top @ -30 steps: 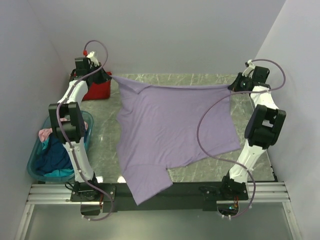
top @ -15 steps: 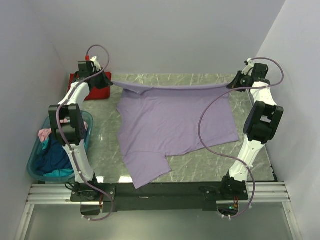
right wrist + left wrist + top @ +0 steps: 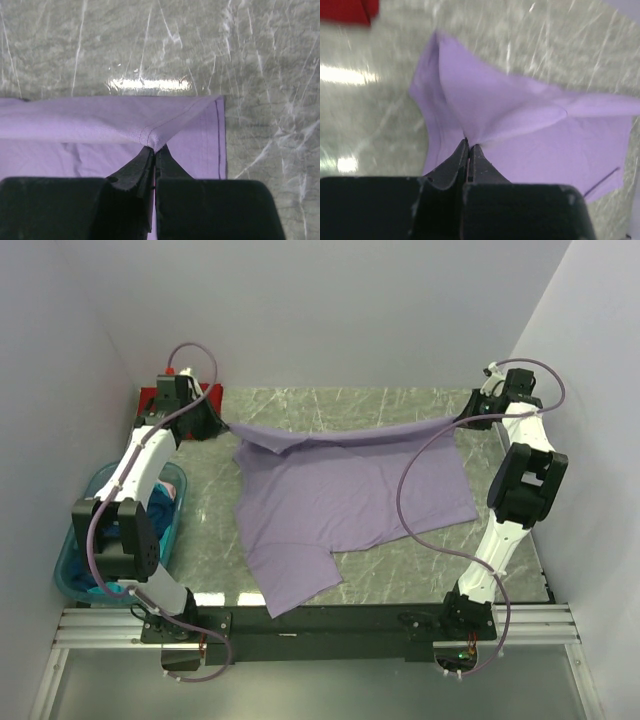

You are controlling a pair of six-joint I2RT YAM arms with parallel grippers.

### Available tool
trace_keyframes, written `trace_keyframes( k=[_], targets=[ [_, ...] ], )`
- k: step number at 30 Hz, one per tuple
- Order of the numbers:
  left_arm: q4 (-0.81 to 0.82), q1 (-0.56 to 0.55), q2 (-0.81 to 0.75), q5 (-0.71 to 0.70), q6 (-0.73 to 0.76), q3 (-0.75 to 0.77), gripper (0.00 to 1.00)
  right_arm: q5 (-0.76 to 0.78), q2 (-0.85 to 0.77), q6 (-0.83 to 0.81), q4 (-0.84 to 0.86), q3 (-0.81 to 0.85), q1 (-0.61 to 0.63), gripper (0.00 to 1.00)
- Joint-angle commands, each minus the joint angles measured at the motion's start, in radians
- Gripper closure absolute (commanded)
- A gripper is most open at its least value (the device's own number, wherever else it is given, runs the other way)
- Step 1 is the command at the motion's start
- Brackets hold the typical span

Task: Fold and stack the t-shirts
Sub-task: Fold the tshirt

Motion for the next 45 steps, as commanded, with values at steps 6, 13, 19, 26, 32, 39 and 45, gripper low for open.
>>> trace_keyframes(
  k=[6,13,19,26,32,39,45],
  targets=[
    [-0.098,-0.045,-0.040,-0.017,-0.087,-0.182,1.00,0.051,-0.054,-0.087,-0.084,0.050,-0.034,1.00],
    [-0.074,-0.065,0.010,-0.018,-0.096,-0.213,1.00,0.062,0.022,-0.104,-0.137,0.091,-0.036,1.00],
    [-0.086,-0.064,0.059,0.019,-0.104,-0.191,1.00,0.062,0.081,-0.090,-0.183,0.185,-0.036,1.00],
    [-0.066,-0.070,0.030,0.069,-0.121,-0.165,1.00,0.082,0.087,-0.113,-0.199,0.196,-0.035,1.00],
    [-0.078,-0.073,0.035,0.101,-0.076,-0.219,0.97,0.074,0.084,-0.161,-0.232,0.153,-0.033,1.00],
    [-0.091,-0.058,-0.020,0.128,0.077,-0.228,0.47,0.126,0.059,-0.202,-0.272,0.179,-0.035,0.42],
    [-0.035,-0.070,-0.086,0.109,0.151,-0.266,0.52,0.126,-0.003,-0.277,-0.361,0.154,-0.013,0.41]
  ],
)
